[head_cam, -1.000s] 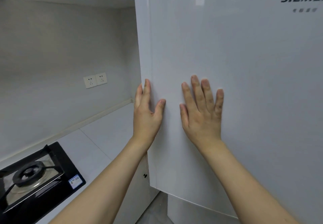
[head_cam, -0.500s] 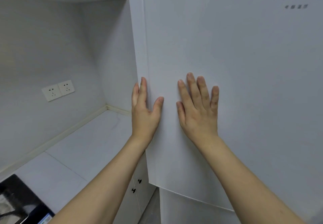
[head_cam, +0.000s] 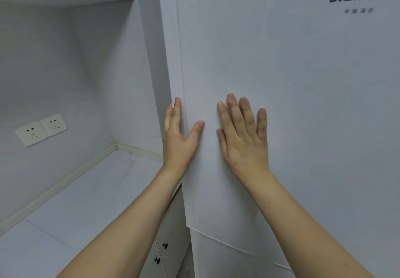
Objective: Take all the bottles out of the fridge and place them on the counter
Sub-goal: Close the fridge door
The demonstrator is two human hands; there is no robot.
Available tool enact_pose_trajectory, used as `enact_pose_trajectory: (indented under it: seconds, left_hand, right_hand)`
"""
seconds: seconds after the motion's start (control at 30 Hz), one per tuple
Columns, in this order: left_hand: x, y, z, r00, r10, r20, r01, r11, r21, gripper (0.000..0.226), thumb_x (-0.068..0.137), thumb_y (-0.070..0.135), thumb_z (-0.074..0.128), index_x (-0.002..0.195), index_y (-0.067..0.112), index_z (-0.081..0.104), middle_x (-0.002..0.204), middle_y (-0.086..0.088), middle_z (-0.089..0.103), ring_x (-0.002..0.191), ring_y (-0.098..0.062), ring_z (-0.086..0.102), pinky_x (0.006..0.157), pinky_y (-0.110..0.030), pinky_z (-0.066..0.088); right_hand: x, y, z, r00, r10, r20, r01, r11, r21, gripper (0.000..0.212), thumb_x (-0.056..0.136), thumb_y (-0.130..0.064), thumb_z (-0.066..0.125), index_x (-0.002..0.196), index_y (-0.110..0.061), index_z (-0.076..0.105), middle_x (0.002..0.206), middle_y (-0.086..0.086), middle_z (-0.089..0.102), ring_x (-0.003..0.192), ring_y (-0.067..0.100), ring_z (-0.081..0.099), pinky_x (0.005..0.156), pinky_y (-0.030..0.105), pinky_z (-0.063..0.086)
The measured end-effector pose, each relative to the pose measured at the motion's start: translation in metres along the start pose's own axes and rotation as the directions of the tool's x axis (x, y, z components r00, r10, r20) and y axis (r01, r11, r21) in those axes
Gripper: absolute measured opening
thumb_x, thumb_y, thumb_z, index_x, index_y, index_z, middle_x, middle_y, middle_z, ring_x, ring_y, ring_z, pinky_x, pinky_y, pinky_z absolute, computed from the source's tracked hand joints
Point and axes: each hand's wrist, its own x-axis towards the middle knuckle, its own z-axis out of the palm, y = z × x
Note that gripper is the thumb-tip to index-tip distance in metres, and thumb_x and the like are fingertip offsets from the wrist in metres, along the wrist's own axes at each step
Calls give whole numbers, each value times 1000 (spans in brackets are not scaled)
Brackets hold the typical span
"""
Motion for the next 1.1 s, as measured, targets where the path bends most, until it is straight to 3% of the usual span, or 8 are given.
enact_pose_trajectory:
  seconds: [0.13, 0.3, 0.5, 0.67, 0.83, 1.03, 1.1]
  left_hand:
    - [12, -9, 17, 1000, 15, 4, -15, 1000, -12, 75, 93, 30, 64, 154, 25, 20, 160, 0, 17, 146, 1, 10, 108, -1, 11]
    - [17, -24, 29, 998, 63, 2, -63, 998, -8, 75, 94, 37, 58, 152, 32, 12, 162, -4, 12, 136, 21, -1, 105, 2, 7]
    - [18, -32, 33, 998, 50, 30, -49, 998, -25, 75, 96, 36, 55, 153, 33, 7, 163, -1, 3, 137, 18, -7, 103, 4, 4]
    - [20, -29, 30, 997, 27, 66, -26, 999, -20, 76, 96, 39, 54, 154, 33, 5, 163, 0, 0, 146, 0, -4, 104, 3, 4]
    - [17, -19, 21, 992, -4, 129, 2, 1000, 17, 76, 97, 43, 53, 155, 34, 4, 163, 3, -1, 147, -1, -3, 105, -3, 5]
    - [15, -10, -4, 982, 21, 186, -49, 987, 150, 73, 97, 49, 50, 155, 28, 12, 163, 4, 1, 149, -9, 4, 120, -32, 14]
    - [10, -7, -13, 982, 42, 184, -79, 977, 197, 72, 97, 50, 48, 155, 28, 13, 163, 5, 2, 149, -11, 5, 121, -35, 16]
  right_hand:
    - [5, 4, 14, 1000, 12, 5, -12, 999, -32, 59, 102, -30, 40, 154, -14, 18, 161, 4, 11, 148, 21, -3, 118, 48, -6]
    - [6, 3, 24, 1000, 7, -22, -9, 997, -76, 59, 101, -29, 38, 154, -13, 17, 160, 6, 12, 148, 23, -4, 118, 50, -4]
    - [5, 1, 29, 1000, 2, -31, -5, 995, -99, 60, 100, -29, 38, 154, -13, 19, 160, 7, 12, 148, 24, -1, 118, 51, -3]
    - [7, 2, 30, 999, 14, 31, -11, 996, -85, 61, 102, -29, 34, 155, -13, 10, 160, 6, 6, 147, 23, -12, 117, 49, -9]
    - [8, 2, 19, 993, 17, 113, -10, 998, -64, 61, 101, -28, 36, 155, -13, 10, 161, 6, 5, 148, 23, -6, 118, 47, -12]
    - [11, -3, -9, 980, 41, 195, -44, 999, 9, 61, 98, -30, 38, 153, -8, 22, 161, 9, 15, 149, 25, 9, 120, 48, 2]
    - [11, -2, -19, 975, 57, 216, -67, 997, 41, 61, 98, -30, 38, 152, -7, 23, 160, 10, 18, 148, 27, 12, 120, 46, 2]
